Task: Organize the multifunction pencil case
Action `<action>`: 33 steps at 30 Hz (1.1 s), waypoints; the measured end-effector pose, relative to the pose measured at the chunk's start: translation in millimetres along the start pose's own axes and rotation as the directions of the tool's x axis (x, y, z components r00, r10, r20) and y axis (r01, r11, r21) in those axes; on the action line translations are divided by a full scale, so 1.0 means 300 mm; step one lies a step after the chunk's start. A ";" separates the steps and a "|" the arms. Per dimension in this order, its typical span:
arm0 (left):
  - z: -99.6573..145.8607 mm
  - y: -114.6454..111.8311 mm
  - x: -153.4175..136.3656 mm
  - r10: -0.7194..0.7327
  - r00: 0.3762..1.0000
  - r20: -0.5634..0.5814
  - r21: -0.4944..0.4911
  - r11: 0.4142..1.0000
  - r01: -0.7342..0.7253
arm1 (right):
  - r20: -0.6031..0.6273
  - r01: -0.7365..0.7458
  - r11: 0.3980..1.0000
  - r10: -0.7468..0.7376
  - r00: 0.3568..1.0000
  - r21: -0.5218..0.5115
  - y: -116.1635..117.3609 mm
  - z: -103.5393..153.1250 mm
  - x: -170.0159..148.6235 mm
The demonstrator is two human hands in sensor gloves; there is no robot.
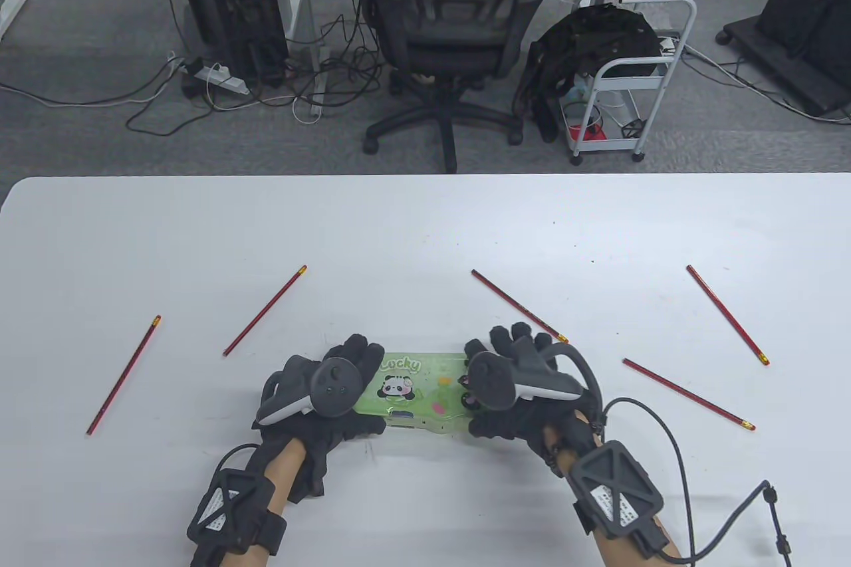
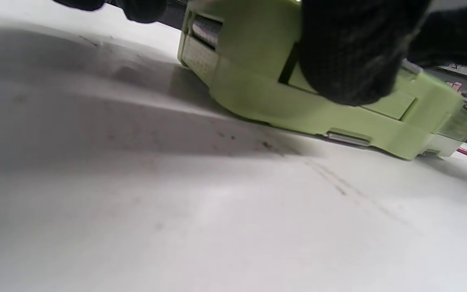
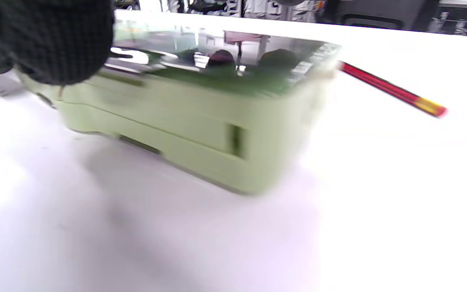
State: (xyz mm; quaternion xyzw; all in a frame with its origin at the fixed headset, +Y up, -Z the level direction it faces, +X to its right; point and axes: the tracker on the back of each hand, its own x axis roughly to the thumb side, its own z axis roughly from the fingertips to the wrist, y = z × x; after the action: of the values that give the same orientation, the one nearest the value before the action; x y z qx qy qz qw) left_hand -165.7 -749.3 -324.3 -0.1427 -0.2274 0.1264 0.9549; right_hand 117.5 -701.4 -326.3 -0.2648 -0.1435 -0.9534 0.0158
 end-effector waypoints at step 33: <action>0.010 0.076 -0.051 0.288 0.958 0.010 0.001 0.958 -0.288 | 0.058 0.415 0.882 -0.413 0.909 -0.224 0.018 0.047 -0.128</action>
State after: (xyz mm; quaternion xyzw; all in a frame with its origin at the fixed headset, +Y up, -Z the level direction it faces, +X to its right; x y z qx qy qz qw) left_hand -184.4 -732.2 -335.6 -0.1723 -0.2089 0.2650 0.9255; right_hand 158.0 -704.5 -332.9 -0.2321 -0.0847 -0.9438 -0.2197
